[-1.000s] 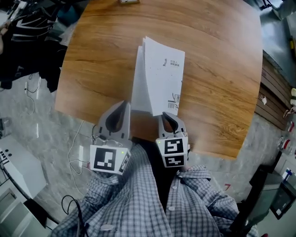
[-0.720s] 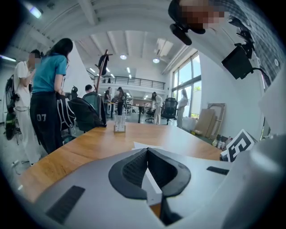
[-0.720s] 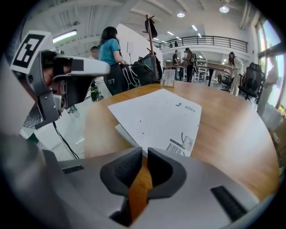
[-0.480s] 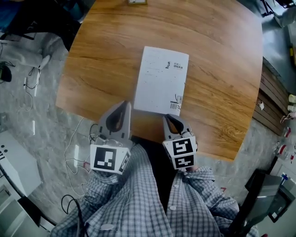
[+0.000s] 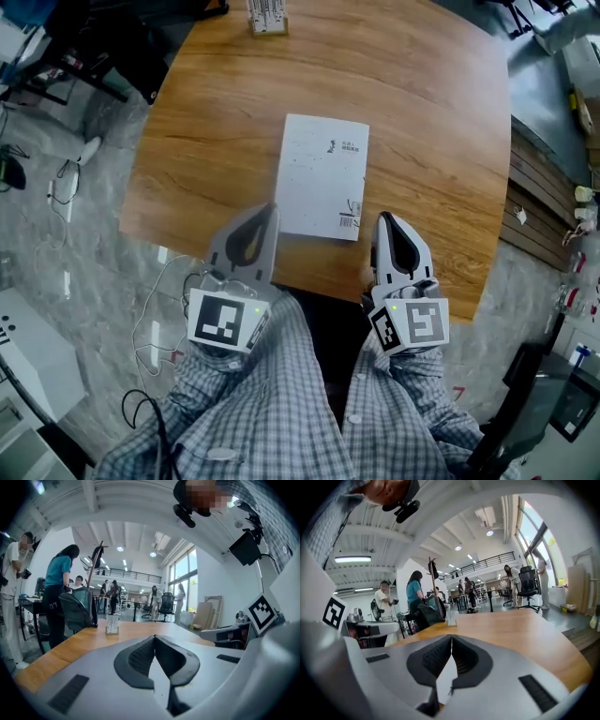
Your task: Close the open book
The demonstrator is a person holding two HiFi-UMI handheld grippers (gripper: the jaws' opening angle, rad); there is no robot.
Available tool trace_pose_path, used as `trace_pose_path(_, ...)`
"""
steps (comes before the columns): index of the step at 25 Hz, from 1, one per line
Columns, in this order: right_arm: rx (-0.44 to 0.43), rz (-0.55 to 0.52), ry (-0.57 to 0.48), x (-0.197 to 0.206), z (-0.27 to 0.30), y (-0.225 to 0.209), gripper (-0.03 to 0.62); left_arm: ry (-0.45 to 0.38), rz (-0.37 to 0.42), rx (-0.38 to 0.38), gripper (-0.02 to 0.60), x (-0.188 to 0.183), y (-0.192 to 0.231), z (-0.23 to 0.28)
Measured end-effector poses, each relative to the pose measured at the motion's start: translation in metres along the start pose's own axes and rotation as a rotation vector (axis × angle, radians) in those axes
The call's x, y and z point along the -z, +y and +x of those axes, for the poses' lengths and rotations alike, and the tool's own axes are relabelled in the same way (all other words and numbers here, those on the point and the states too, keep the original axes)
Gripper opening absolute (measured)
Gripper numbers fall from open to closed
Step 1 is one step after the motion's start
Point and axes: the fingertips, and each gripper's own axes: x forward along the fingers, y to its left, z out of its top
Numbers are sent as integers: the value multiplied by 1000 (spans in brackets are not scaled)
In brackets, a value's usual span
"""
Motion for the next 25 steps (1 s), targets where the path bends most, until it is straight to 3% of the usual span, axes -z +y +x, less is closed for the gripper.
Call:
trace_pose_path(8, 19, -46, -156, -66, -25, -5, 20, -112, 20, 57, 9, -46, -19, 7)
trace_pose_path(13, 29, -31, -225, -90, -36, -13, 20, -139, 47, 87, 9, -58, -34, 12)
trace_pose_path(25, 66, -59, -169, -83, -28, -28, 20, -135, 37, 112, 9, -59, -44, 26)
